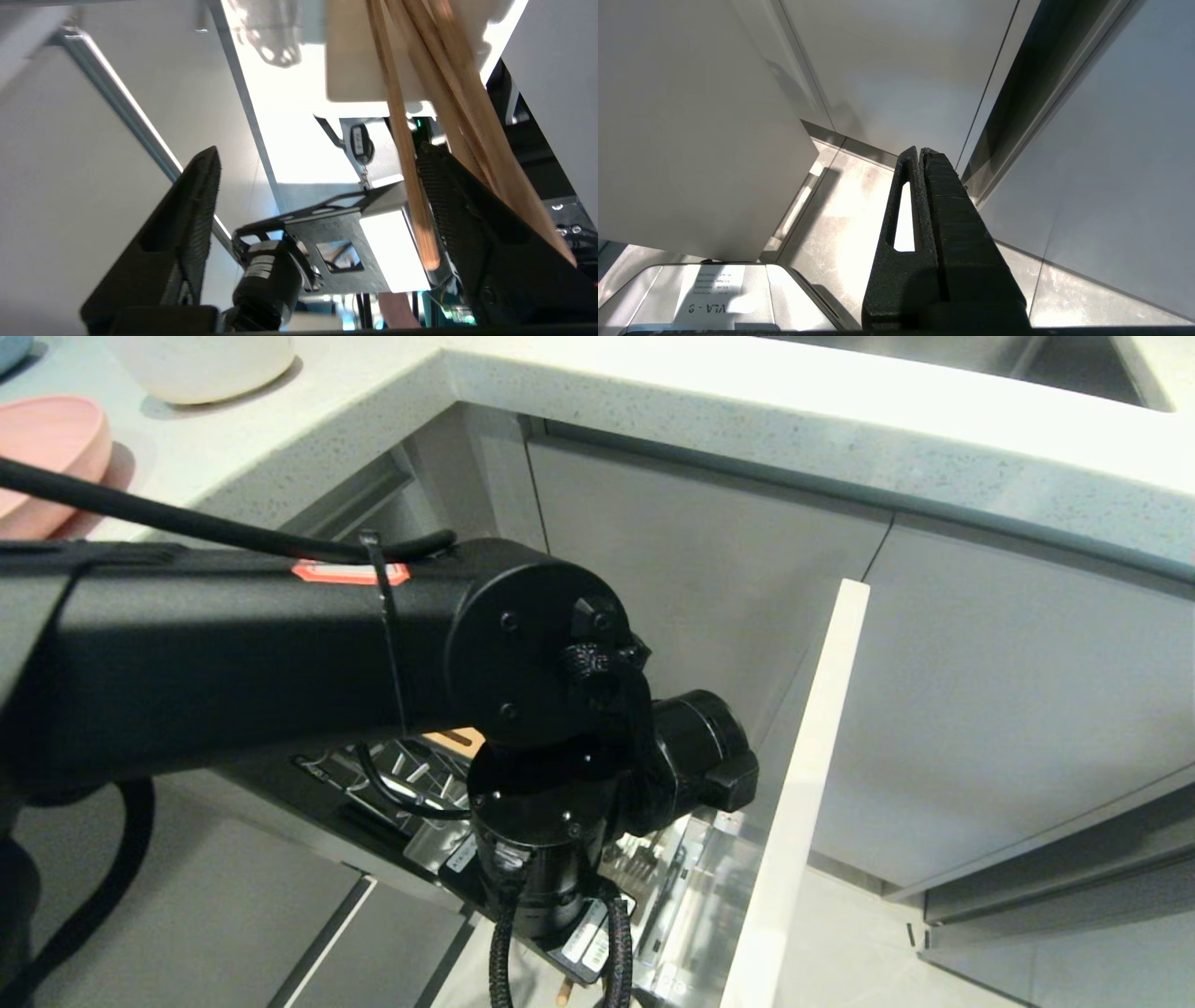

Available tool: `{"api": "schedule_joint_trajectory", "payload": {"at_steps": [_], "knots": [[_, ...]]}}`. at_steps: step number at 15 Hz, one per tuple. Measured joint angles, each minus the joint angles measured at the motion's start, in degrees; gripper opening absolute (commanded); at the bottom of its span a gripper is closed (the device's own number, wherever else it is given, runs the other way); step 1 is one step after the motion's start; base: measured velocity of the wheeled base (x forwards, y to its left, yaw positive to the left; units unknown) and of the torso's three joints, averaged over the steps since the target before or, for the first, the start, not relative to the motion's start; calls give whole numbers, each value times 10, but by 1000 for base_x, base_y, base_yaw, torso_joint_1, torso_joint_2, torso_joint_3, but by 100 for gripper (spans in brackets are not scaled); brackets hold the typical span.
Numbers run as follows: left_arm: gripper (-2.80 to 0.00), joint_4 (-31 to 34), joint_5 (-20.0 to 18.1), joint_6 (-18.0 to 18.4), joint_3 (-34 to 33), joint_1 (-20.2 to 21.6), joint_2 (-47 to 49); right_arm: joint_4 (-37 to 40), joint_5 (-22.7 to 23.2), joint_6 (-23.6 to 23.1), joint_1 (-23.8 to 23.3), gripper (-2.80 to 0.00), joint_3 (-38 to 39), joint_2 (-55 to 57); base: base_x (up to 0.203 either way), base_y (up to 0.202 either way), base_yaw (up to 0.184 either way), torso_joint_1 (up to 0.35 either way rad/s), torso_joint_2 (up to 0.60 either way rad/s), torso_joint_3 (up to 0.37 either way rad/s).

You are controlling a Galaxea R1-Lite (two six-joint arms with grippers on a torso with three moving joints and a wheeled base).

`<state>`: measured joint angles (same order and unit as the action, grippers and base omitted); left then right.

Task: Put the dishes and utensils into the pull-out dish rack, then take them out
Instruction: Pick up the chopsticks and place it in the cupboard

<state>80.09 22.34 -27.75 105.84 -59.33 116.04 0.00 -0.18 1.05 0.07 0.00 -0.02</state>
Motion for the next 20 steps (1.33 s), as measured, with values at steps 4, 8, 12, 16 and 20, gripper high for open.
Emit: {"api": "schedule_joint_trajectory", "payload": {"at_steps": [4,8,12,16,20], "knots": [[0,1,31,-18,0,-6,-40,0,0,0,0,-280,0,0,0,0,0,0,0,0],[-280,-3,119,-49,5,-16,-83,0,0,0,0,-280,0,0,0,0,0,0,0,0],[-280,-36,213,-60,37,-19,-127,0,0,0,0,-280,0,0,0,0,0,0,0,0],[-280,-170,224,-52,41,-17,-175,0,0,0,0,-280,0,0,0,0,0,0,0,0],[-280,-327,223,14,41,5,-215,0,0,0,0,-280,0,0,0,0,0,0,0,0]]}}
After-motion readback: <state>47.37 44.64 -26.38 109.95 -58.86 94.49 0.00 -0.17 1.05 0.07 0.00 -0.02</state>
